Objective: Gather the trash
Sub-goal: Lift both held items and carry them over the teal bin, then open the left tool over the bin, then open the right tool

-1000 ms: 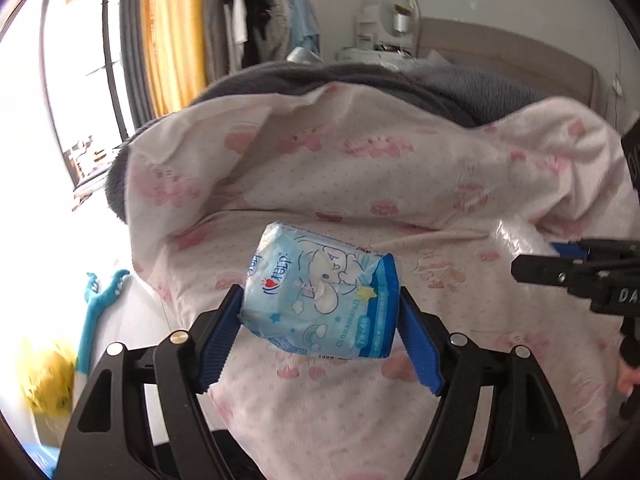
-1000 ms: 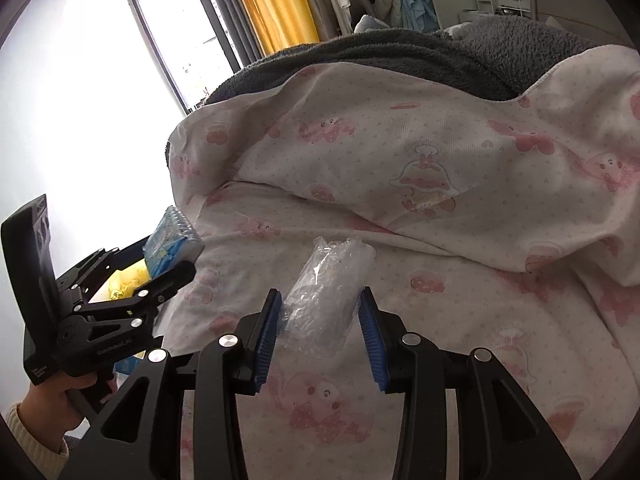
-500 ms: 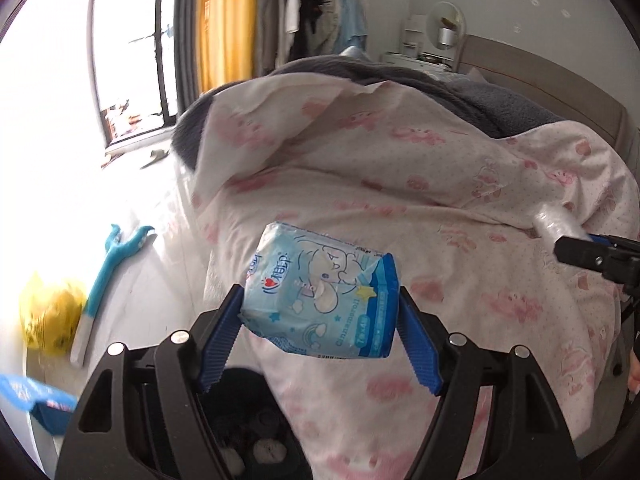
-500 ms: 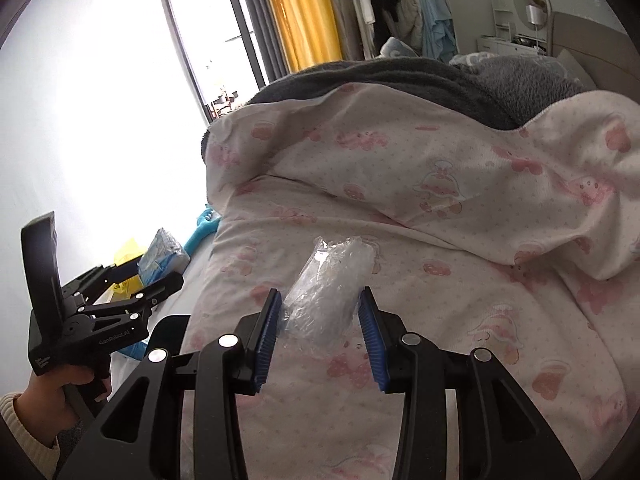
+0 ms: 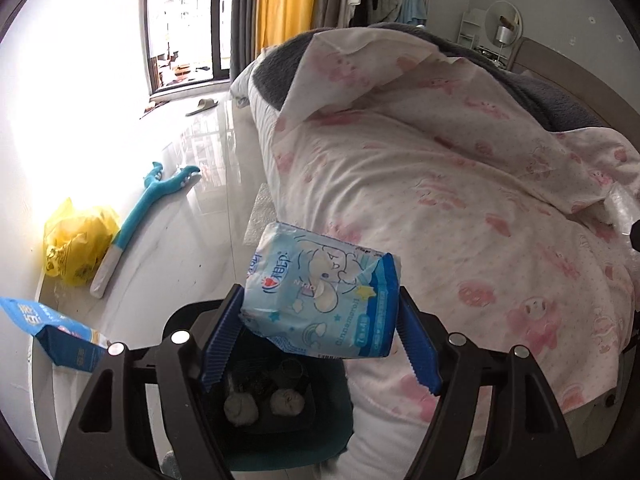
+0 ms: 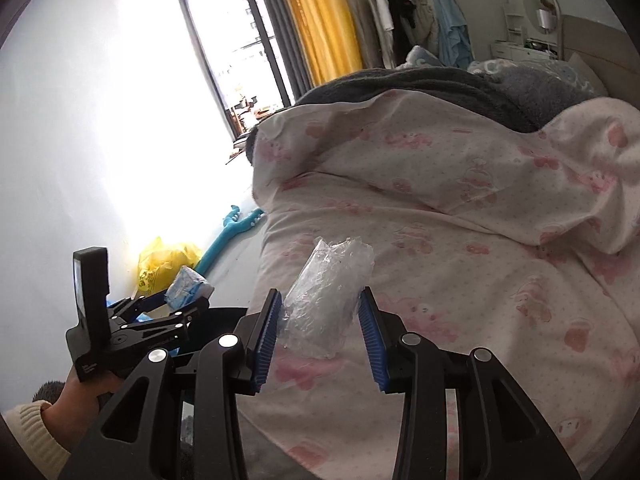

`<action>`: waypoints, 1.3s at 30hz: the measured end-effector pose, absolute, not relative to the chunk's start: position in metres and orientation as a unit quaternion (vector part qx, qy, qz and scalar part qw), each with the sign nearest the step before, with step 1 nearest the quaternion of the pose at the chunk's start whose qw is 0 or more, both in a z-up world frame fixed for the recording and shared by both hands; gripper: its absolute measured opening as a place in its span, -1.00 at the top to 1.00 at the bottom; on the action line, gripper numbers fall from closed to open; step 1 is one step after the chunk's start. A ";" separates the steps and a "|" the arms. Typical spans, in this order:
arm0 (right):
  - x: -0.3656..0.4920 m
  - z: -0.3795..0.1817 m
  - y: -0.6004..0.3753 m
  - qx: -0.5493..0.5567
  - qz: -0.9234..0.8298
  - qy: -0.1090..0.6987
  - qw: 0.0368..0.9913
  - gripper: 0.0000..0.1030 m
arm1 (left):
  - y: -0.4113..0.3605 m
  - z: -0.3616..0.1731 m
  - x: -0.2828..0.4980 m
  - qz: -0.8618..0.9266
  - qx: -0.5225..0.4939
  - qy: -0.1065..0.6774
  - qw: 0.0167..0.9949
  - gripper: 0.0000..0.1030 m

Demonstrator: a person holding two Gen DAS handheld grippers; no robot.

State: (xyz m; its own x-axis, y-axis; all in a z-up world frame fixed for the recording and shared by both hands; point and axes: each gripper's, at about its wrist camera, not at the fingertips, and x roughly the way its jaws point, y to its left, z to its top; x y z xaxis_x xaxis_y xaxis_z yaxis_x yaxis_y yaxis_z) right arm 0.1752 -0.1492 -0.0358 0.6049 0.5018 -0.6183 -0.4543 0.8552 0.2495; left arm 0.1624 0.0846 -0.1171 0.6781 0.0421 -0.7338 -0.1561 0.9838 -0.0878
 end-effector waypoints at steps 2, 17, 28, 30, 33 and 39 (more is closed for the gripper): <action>0.170 -0.034 -0.136 0.017 0.276 0.351 0.894 0.22 | 0.094 -0.121 0.159 0.060 -0.076 0.404 0.910 -0.48; 0.163 -0.053 -0.048 -0.032 0.339 0.385 0.858 0.22 | 0.155 -0.175 0.150 0.075 -0.114 0.494 0.859 -0.48; 0.162 -0.065 0.011 -0.048 0.378 0.401 0.833 0.22 | 0.180 -0.213 0.141 0.058 -0.125 0.549 0.825 -0.49; 0.162 -0.069 0.020 -0.050 0.380 0.408 0.828 0.22 | 0.182 -0.218 0.140 0.053 -0.125 0.556 0.820 -0.49; 0.165 -0.077 0.035 -0.053 0.381 0.423 0.821 0.22 | 0.186 -0.228 0.138 0.039 -0.136 0.568 0.811 -0.54; 0.175 -0.101 0.061 -0.058 0.380 0.458 0.802 0.22 | 0.198 -0.231 0.127 0.027 -0.139 0.570 0.810 -0.76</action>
